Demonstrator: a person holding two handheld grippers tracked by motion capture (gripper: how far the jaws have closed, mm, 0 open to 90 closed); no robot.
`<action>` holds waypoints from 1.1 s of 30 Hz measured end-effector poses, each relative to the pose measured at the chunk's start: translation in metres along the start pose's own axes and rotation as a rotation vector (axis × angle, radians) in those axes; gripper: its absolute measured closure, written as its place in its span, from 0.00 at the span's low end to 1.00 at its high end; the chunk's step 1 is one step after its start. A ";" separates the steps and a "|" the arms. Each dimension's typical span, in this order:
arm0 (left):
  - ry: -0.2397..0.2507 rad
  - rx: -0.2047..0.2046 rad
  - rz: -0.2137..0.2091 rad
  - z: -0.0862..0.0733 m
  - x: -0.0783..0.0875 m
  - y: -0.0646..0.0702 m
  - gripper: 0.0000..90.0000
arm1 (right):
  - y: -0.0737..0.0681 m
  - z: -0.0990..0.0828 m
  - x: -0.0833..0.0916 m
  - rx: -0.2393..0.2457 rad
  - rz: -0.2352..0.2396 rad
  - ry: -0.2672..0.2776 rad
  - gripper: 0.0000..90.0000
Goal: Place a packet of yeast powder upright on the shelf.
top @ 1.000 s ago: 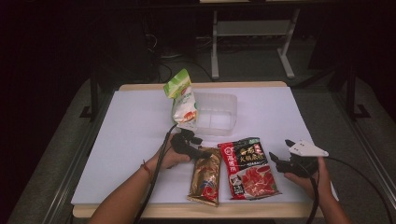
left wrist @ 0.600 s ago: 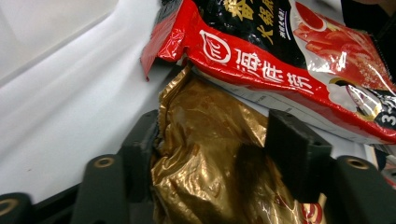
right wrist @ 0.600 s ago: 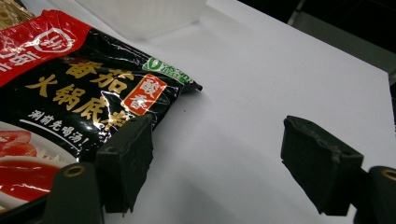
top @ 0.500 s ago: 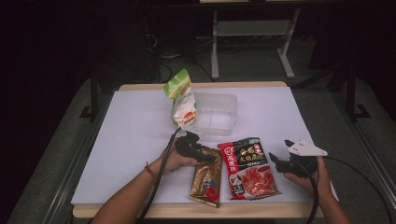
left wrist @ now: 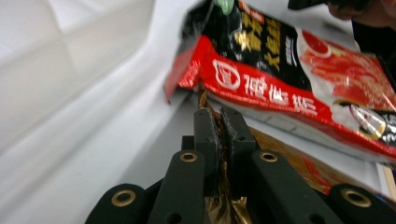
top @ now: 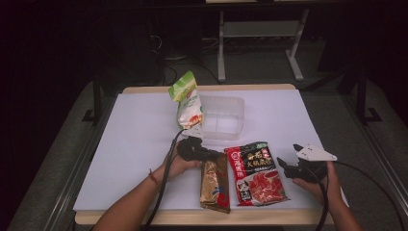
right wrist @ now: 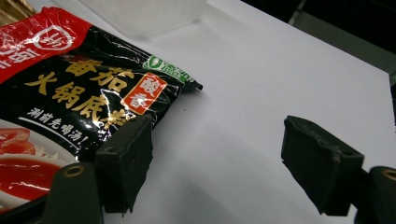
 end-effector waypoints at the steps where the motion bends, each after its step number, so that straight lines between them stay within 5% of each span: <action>1: 0.018 -0.004 0.009 0.002 0.004 0.000 0.95 | 0.000 0.000 0.000 -0.005 0.000 0.004 0.27; 14: 0.239 -0.048 0.044 0.035 0.072 0.015 0.96 | 0.001 0.002 0.002 -0.010 -0.011 0.010 0.27; 27: 0.322 -0.083 0.052 0.052 0.098 0.028 0.96 | 0.003 0.004 0.004 -0.010 -0.020 0.034 0.27; 33: 0.366 -0.068 0.067 0.057 0.108 0.028 0.96 | 0.003 0.005 0.005 -0.008 -0.024 0.037 0.27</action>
Point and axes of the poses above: each handheld gripper's, and its own axes: x roughly backward along the jaws, z roughly out of its top, y roughly to its right, the point moved 6 cm from there along -x, roughly forward along the jaws, and after that the axes turned 4 degrees about y, right-handed, at the moved point
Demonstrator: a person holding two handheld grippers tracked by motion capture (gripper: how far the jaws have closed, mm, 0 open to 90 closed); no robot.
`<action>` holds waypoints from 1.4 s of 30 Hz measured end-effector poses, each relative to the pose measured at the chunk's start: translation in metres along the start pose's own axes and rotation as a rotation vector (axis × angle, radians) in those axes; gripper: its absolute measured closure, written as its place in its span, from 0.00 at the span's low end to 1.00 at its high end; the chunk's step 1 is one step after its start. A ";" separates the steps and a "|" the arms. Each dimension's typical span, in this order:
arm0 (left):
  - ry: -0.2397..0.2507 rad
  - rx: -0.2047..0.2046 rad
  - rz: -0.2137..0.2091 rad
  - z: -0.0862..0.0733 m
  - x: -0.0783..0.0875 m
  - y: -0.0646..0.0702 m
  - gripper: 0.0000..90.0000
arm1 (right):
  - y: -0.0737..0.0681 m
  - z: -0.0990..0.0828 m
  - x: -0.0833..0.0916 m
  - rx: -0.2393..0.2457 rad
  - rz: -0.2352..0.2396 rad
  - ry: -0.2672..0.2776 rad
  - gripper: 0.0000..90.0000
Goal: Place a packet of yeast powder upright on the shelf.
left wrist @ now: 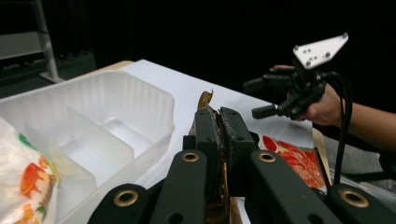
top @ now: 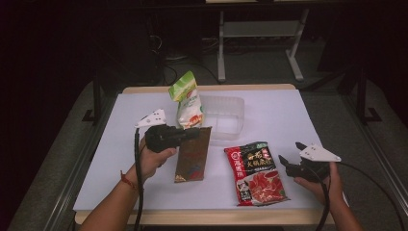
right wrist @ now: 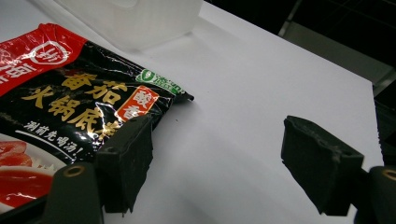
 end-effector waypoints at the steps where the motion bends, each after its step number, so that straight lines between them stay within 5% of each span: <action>1: 0.006 -0.002 0.007 0.001 0.001 0.000 0.96 | 0.000 0.000 0.000 0.000 0.000 0.000 0.27; 11: 0.090 0.049 0.069 0.016 0.012 -0.007 0.96 | 0.000 0.000 -0.001 0.002 0.000 -0.001 0.27; 22: 0.150 0.026 0.114 0.037 0.007 -0.005 0.96 | 0.000 -0.001 -0.001 -0.008 0.000 -0.009 0.27; 30: 0.156 -0.028 0.199 0.065 -0.006 -0.008 0.96 | 0.002 -0.002 0.001 -0.006 -0.006 -0.006 0.27; 42: 0.135 -0.038 0.315 0.097 -0.034 -0.037 0.96 | 0.002 -0.002 0.001 0.008 -0.008 -0.006 0.27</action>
Point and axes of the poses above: each handheld gripper's, and its own axes: x roughly backward along the jaws, z roughly out of its top, y roughly to its right, the point moved 6 cm from there along -x, roughly forward along the jaws, and after that the axes turned 4 degrees about y, right-handed, at the moved point
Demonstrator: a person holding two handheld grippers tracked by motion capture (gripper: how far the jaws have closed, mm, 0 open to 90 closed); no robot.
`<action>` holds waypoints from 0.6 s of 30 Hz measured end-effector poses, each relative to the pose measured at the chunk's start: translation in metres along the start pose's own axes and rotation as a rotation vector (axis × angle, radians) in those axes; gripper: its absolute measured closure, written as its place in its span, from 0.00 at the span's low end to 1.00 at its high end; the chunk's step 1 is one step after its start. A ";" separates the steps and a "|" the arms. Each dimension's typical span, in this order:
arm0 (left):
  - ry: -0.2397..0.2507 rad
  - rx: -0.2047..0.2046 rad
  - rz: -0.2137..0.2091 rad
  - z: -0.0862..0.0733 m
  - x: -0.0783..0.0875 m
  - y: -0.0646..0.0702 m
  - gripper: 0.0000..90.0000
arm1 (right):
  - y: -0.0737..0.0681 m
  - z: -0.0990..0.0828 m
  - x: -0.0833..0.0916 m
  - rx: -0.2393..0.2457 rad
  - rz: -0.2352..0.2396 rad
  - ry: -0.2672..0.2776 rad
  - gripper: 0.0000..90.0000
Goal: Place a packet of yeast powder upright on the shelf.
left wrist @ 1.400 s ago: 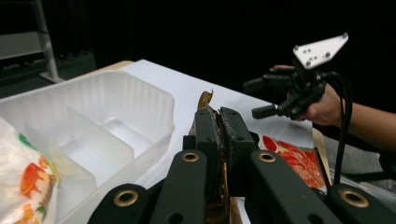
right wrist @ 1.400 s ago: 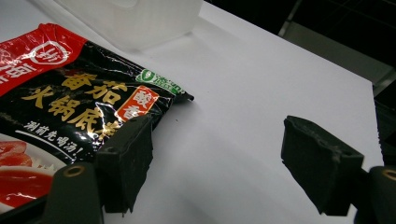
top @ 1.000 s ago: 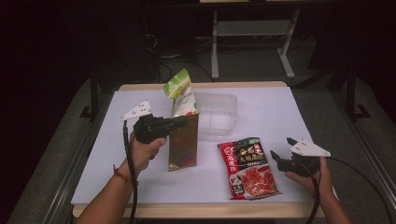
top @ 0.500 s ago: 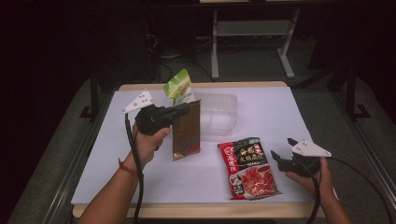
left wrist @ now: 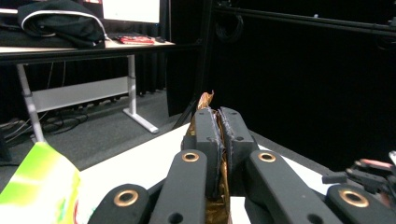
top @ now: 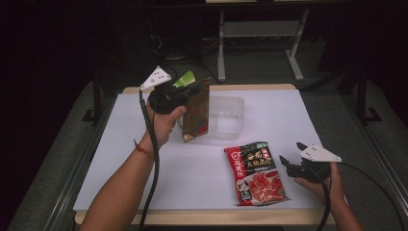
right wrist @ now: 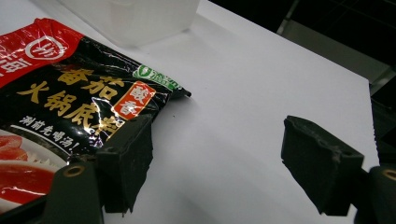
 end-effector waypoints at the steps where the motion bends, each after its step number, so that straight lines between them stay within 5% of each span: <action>1: -0.002 0.011 -0.001 0.000 -0.004 -0.001 0.96 | 0.000 0.000 0.000 -0.001 -0.001 -0.001 0.27; 7: -0.025 -0.004 0.073 -0.004 -0.026 -0.016 0.96 | 0.001 0.002 0.002 0.005 -0.011 0.006 0.27; 9: -0.030 0.027 0.075 -0.006 -0.033 -0.021 0.96 | 0.002 0.002 0.002 0.006 -0.012 0.008 0.27; 18: -0.054 0.022 0.125 -0.014 -0.063 -0.032 0.96 | 0.003 0.001 0.003 0.001 -0.010 0.013 0.27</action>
Point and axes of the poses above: each handheld gripper's, and its own axes: x roughly backward along the jaws, z roughly out of its top, y roughly to its right, the point moved 6 cm from there along -x, roughly forward along the jaws, and after that the axes turned 4 degrees about y, right-handed, at the moved point
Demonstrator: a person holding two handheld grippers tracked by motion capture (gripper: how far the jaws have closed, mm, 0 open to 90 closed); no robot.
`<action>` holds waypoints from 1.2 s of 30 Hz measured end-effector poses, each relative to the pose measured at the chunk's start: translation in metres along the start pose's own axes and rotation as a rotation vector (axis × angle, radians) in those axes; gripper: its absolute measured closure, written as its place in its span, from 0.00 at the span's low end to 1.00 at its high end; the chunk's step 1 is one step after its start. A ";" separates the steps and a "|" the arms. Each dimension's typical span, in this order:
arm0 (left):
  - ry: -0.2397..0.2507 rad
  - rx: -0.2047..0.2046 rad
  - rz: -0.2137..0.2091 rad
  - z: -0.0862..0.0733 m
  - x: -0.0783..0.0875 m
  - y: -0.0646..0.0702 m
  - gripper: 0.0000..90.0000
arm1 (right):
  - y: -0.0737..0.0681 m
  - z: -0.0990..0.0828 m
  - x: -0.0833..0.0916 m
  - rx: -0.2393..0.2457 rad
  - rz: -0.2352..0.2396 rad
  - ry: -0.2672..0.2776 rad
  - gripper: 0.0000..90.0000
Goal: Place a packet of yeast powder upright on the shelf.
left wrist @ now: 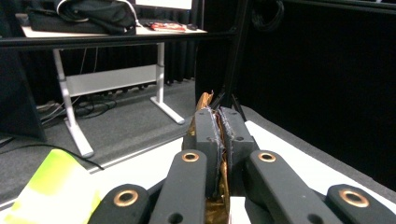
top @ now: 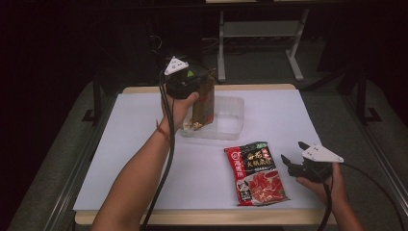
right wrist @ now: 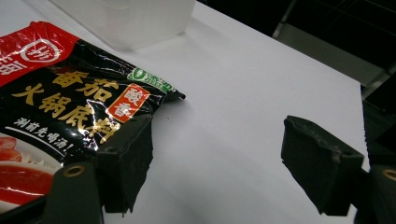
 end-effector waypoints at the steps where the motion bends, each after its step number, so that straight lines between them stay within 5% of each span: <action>1: -0.002 0.002 0.008 -0.001 -0.003 -0.001 0.96 | 0.000 0.000 0.000 0.001 -0.001 0.000 0.27; 10: -0.019 0.013 0.083 -0.006 -0.028 -0.011 0.96 | 0.000 0.000 -0.001 -0.002 0.002 -0.002 0.27; 18: -0.020 0.067 0.127 -0.020 -0.046 -0.018 0.96 | 0.001 -0.001 -0.001 -0.005 0.001 0.000 0.27; 25: -0.016 0.094 0.124 -0.032 -0.054 -0.018 0.96 | 0.001 -0.001 -0.001 -0.007 0.001 -0.003 0.27; 36: -0.042 0.074 0.091 -0.051 -0.052 -0.010 0.95 | 0.001 -0.002 -0.002 -0.008 0.002 -0.009 0.27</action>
Point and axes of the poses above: each handheld gripper's, and its own axes: x roughly backward along the jaws, z roughly out of its top, y roughly to its right, the point moved 6 cm from there along -x, roughly forward along the jaws, and after that the axes turned 4 degrees about y, right-handed, at the moved point
